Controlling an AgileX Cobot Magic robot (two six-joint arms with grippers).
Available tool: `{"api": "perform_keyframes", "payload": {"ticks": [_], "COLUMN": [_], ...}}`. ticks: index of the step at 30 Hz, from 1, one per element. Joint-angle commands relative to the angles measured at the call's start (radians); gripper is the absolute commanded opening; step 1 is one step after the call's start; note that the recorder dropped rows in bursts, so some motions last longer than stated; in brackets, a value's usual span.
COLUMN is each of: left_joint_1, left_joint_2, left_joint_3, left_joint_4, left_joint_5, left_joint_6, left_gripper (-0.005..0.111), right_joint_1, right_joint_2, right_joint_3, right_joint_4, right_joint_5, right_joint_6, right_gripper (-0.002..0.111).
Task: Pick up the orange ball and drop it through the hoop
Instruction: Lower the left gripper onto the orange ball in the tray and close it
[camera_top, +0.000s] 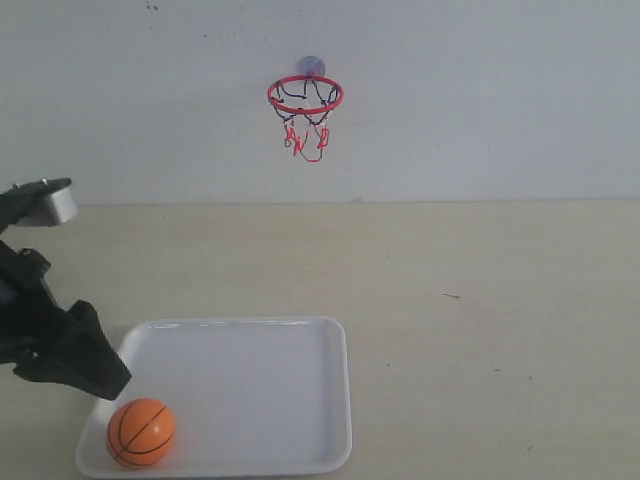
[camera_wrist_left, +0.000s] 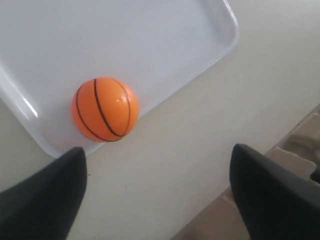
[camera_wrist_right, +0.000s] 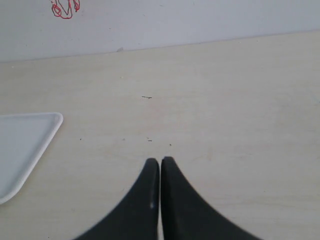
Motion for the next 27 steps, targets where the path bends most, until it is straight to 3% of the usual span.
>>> {"api": "perform_keyframes", "payload": {"ticks": [1, 9, 27], "left_joint_1": [-0.054, -0.140, -0.143], "left_joint_2": [0.042, 0.116, 0.246], "left_joint_3": [0.012, 0.012, 0.012], "left_joint_4": [0.090, 0.133, 0.188], "left_joint_5": [-0.073, -0.218, -0.245], "left_joint_6": [-0.076, -0.107, -0.124], "left_gripper": [0.074, 0.074, 0.073], "right_joint_1": [0.002, 0.002, 0.002], "right_joint_2": [-0.004, -0.004, -0.004], "right_joint_3": [-0.001, -0.001, -0.001], "right_joint_4": [-0.007, -0.007, -0.007], "right_joint_5": [-0.013, -0.013, -0.013], "right_joint_6": [-0.001, -0.001, -0.001], "right_gripper": [0.000, 0.000, 0.000]}}
